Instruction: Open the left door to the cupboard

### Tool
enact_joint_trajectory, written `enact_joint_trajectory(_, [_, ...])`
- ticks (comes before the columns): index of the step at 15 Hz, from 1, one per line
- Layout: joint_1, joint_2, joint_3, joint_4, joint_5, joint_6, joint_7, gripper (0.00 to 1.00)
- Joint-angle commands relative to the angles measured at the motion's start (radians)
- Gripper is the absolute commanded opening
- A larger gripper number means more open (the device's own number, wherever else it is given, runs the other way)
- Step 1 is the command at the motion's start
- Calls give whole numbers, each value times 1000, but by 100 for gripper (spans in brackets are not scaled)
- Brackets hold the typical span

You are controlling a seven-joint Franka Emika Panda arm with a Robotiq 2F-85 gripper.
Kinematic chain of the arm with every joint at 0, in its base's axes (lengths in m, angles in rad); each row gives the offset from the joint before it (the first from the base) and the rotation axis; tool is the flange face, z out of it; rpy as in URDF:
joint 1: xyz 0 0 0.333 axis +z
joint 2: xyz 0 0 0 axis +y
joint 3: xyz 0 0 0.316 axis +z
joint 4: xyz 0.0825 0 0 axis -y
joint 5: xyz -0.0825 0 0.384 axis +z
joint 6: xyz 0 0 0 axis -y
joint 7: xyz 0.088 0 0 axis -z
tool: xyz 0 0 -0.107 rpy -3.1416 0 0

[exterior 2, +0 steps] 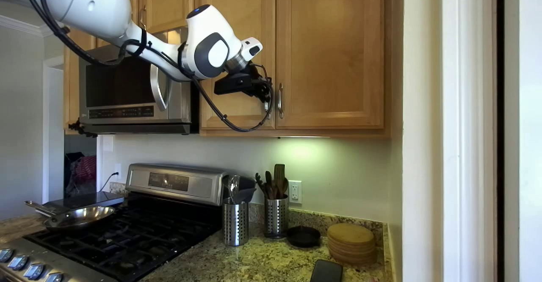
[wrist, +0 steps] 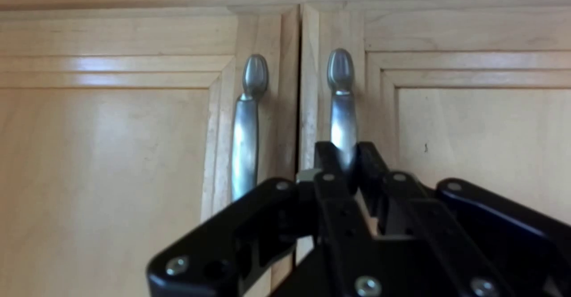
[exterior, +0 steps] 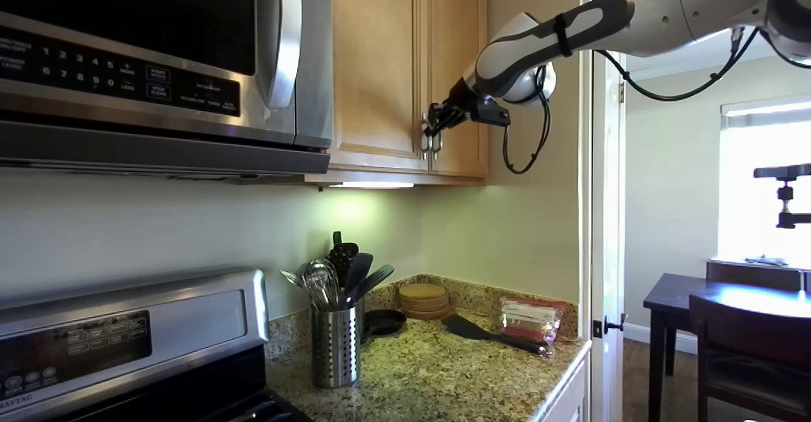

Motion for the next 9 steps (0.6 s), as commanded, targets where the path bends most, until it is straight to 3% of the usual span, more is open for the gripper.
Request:
enact_joint_trajectory(1, [2, 15, 1, 20, 24, 10, -49, 10])
enact_joint_trajectory(3, [-16, 11, 14, 20, -9, -13, -3, 10])
enact_joint_trajectory(5, [2, 6, 2, 20, 28, -38, -28, 10])
enact_joint_trajectory(6, [1, -76, 32, -105, -1, -5, 10, 10])
enact_joint_trajectory(9, [17, -140, 43, -191, 32, 12, -10, 10])
